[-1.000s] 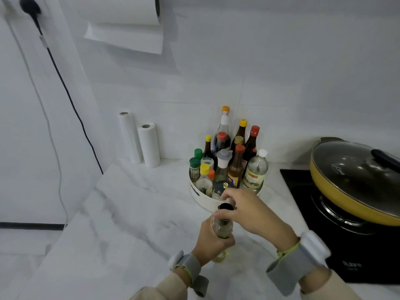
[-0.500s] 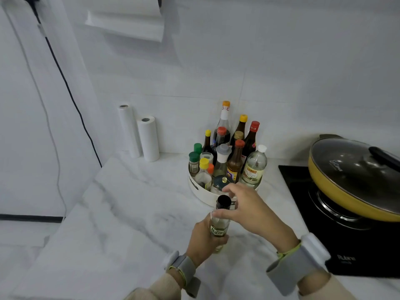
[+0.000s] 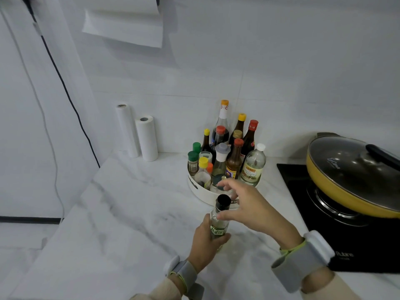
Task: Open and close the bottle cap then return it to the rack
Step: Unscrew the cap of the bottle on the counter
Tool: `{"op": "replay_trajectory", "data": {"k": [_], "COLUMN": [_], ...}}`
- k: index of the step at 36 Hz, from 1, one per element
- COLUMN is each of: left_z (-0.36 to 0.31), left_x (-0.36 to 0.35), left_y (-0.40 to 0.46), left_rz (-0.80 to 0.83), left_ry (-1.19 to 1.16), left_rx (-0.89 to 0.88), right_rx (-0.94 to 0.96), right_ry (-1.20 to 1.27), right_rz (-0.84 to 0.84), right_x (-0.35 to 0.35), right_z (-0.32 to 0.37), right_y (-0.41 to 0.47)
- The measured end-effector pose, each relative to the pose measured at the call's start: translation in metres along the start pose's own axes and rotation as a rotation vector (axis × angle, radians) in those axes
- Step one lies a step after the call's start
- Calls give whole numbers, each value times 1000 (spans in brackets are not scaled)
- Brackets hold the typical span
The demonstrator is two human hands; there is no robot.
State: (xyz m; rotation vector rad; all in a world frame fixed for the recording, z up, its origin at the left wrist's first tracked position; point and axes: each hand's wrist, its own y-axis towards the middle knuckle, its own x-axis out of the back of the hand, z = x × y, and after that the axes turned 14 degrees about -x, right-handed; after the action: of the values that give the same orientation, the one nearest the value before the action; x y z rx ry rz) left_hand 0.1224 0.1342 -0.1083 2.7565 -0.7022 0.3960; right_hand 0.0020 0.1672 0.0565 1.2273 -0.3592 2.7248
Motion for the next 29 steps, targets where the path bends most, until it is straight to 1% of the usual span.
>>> {"op": "replay_trajectory", "data": {"k": [4,6,8,12,16,18,21,22,25,29], "left_z": [1,0,-1,-3,-2,-2,-2,-2,-3,-5], "left_x": [0,1,1,4,4,4,4,4,4,4], "left_y": [0,1,1,1,1,1,1,0,0,0], "left_rz": [14,10,10,33,38,41,43,41,40,49], "left_ry": [23,29,21,32,30,19,15,16,12,10], "left_rx": [-9,-8,-3,-2,7,14,7,2,-7,-22], "right_rx": [-68,-72,-41,49,55,31,-40,-58,-60,44], "right_ry": [-56,-55,-57,-78,-58,-47,-68,-61,-52,-140], "right_rz": [-90,-118,-108,-7,66,19,-111,-130,-128,-61], "right_x": [-11,-12,-12,-3,9,8,-2,-6,-12,-6], "right_z": [7,10,12,9,2,1,2,3,4,4], "right_y": [2,3,3,2,-3,-5,-2,1,6,7]}}
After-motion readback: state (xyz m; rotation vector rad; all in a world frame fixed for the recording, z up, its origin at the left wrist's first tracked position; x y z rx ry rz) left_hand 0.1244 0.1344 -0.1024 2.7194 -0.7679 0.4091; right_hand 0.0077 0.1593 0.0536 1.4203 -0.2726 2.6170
